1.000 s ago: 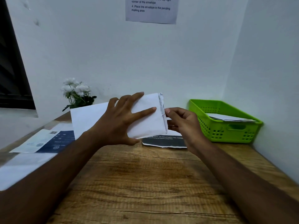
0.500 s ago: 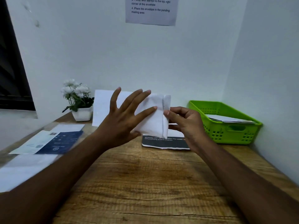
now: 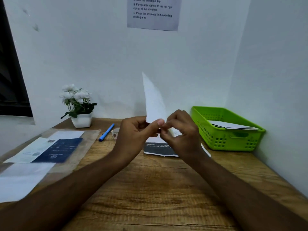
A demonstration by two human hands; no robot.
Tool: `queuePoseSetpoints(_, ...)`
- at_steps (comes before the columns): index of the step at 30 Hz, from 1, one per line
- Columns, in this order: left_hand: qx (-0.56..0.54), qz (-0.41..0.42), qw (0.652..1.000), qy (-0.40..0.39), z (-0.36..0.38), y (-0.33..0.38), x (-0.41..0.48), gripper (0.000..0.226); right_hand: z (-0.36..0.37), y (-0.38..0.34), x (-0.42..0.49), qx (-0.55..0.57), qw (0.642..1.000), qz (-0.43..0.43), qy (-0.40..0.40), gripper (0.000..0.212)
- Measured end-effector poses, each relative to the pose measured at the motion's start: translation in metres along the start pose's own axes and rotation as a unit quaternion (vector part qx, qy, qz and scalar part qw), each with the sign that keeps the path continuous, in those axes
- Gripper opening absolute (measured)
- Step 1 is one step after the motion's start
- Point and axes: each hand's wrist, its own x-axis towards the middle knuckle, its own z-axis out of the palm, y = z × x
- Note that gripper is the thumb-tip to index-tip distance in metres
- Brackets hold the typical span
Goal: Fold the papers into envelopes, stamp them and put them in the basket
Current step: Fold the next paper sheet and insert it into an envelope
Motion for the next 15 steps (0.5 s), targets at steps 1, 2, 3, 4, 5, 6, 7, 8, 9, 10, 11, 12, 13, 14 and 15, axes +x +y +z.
queuePoseSetpoints(1, -0.03, -0.027, 0.999, 0.015, 0.0, -0.001, 0.001, 0.019, 0.002, 0.0, -0.002, -0.029, 0.999, -0.023, -0.015, 0.006)
queuePoseSetpoints(2, -0.051, -0.051, 0.997, 0.028, 0.0, -0.003, 0.001, 0.018, 0.005, 0.001, -0.003, -0.052, 0.998, -0.036, -0.026, 0.008)
queuePoseSetpoints(3, -0.064, -0.07, 0.995, 0.039, -0.001, -0.006, 0.002, 0.017, 0.006, 0.002, -0.004, -0.067, 0.996, -0.043, -0.037, 0.009)
queuePoseSetpoints(4, -0.073, -0.086, 0.992, 0.049, -0.004, -0.008, 0.004, 0.015, 0.007, 0.003, -0.004, -0.079, 0.995, -0.048, -0.049, 0.011)
queuePoseSetpoints(5, -0.082, -0.1, 0.99, 0.055, -0.006, -0.01, 0.006, 0.014, 0.008, 0.005, -0.005, -0.085, 0.993, -0.051, -0.063, 0.019)
queuePoseSetpoints(6, -0.09, -0.111, 0.988, 0.057, -0.009, -0.011, 0.008, 0.015, 0.008, 0.006, -0.006, -0.084, 0.992, -0.056, -0.082, 0.029)
queuePoseSetpoints(7, -0.097, -0.117, 0.987, 0.057, -0.012, -0.012, 0.011, 0.016, 0.008, 0.008, -0.006, -0.075, 0.99, -0.06, -0.102, 0.038)
queuePoseSetpoints(8, -0.103, -0.121, 0.986, 0.056, -0.015, -0.013, 0.012, 0.017, 0.008, 0.009, -0.005, -0.067, 0.989, -0.065, -0.118, 0.044)
queuePoseSetpoints(9, -0.109, -0.124, 0.985, 0.056, -0.016, -0.013, 0.014, 0.018, 0.008, 0.009, -0.004, -0.063, 0.987, -0.071, -0.127, 0.048)
queuePoseSetpoints(10, -0.114, -0.127, 0.984, 0.057, -0.017, -0.013, 0.015, 0.019, 0.008, 0.009, -0.003, -0.066, 0.986, -0.078, -0.13, 0.051)
queuePoseSetpoints(11, -0.122, -0.131, 0.982, 0.061, -0.017, -0.013, 0.016, 0.019, 0.009, 0.008, -0.002, -0.073, 0.985, -0.084, -0.129, 0.053)
queuePoseSetpoints(12, -0.13, -0.135, 0.98, 0.066, -0.018, -0.013, 0.017, 0.018, 0.008, 0.008, 0.0, -0.081, 0.985, -0.089, -0.127, 0.055)
queuePoseSetpoints(13, -0.138, -0.138, 0.978, 0.07, -0.019, -0.013, 0.018, 0.016, 0.008, 0.008, 0.001, -0.086, 0.984, -0.09, -0.126, 0.056)
queuePoseSetpoints(14, -0.144, -0.14, 0.977, 0.073, -0.02, -0.014, 0.019, 0.014, 0.008, 0.008, 0.001, -0.089, 0.984, -0.089, -0.125, 0.058)
queuePoseSetpoints(15, -0.148, -0.142, 0.976, 0.073, -0.021, -0.014, 0.02, 0.013, 0.007, 0.008, 0.001, -0.088, 0.984, -0.087, -0.125, 0.059)
